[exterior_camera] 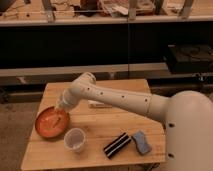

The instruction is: Place the pepper in the ceramic bowl

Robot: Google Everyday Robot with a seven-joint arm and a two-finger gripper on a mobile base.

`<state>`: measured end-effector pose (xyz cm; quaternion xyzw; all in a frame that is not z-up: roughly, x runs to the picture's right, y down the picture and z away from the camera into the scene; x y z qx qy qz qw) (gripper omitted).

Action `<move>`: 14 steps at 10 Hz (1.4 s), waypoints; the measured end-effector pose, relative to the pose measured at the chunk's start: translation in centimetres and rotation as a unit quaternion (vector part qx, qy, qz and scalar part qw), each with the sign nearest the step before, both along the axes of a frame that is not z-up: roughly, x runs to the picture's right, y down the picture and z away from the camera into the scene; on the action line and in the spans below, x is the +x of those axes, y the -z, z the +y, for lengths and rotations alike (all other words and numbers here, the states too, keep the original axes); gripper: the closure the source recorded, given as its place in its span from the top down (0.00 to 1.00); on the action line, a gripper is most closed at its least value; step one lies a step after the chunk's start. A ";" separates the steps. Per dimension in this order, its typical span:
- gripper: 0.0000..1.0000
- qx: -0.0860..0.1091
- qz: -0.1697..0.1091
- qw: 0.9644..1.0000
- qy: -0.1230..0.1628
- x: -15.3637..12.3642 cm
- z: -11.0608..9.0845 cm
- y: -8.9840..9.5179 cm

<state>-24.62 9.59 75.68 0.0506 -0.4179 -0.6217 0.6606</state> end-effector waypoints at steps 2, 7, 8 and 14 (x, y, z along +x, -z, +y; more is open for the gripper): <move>0.00 0.000 -0.003 1.000 -0.001 -0.5 0.0 -0.1; 0.00 0.000 -0.008 1.000 -0.004 -0.9 -0.2 -0.3; 0.00 0.000 -0.009 1.000 -0.005 -0.9 -0.2 -0.4; 0.00 0.000 -0.016 1.000 -0.009 -1.3 -0.4 -0.7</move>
